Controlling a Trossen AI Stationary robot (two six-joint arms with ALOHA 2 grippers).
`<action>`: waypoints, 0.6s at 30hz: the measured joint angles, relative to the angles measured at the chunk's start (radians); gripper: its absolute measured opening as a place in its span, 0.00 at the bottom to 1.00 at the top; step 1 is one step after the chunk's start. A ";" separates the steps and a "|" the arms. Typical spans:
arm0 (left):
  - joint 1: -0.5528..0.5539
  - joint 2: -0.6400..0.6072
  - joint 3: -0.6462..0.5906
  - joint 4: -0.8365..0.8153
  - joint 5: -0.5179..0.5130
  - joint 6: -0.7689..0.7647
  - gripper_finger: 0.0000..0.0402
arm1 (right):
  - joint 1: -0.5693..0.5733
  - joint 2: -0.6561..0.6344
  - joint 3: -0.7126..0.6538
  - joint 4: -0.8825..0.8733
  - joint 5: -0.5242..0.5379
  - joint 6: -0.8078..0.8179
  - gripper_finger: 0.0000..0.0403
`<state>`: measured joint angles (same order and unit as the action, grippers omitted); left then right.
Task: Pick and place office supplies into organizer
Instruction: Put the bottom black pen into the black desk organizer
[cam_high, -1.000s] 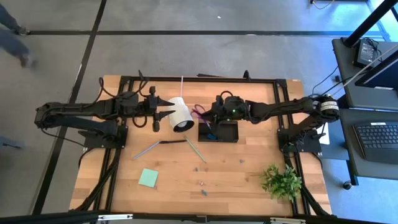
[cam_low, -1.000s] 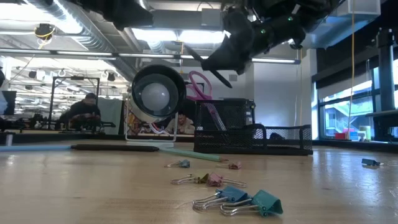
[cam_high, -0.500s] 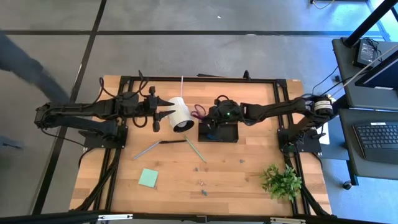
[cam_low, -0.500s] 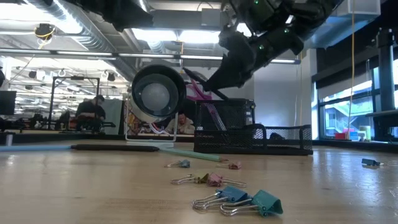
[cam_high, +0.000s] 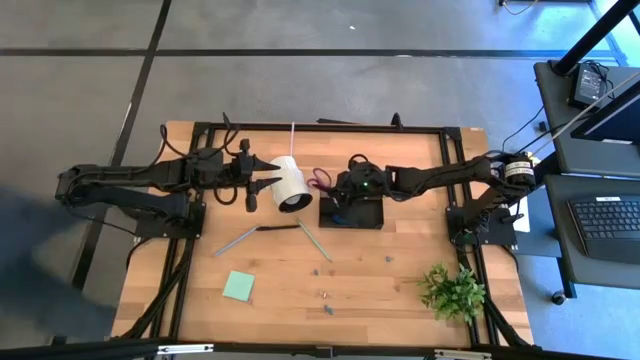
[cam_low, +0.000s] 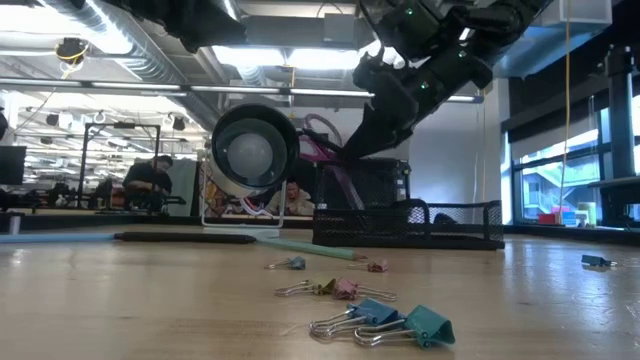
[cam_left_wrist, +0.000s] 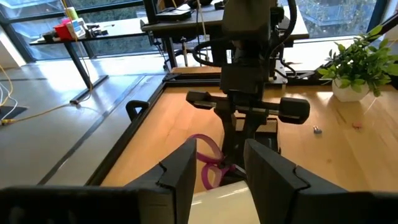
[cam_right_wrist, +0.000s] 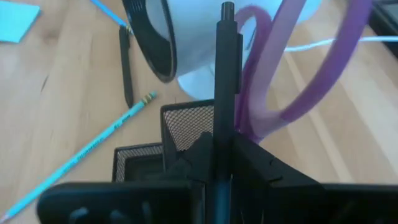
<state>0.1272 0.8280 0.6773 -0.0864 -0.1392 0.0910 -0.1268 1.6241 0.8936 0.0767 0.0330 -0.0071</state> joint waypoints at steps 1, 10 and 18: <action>0.000 0.000 0.000 0.000 0.000 0.000 0.32 | 0.000 0.000 0.000 -0.011 0.000 0.000 0.12; 0.000 0.000 0.000 0.000 0.000 0.000 0.32 | 0.000 0.000 0.000 -0.013 0.000 0.003 0.13; 0.000 0.000 0.000 0.000 0.000 -0.002 0.32 | 0.000 0.000 0.000 -0.016 0.000 0.057 0.18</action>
<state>0.1272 0.8280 0.6773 -0.0860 -0.1394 0.0887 -0.1268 1.6241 0.8936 0.0603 0.0330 0.0503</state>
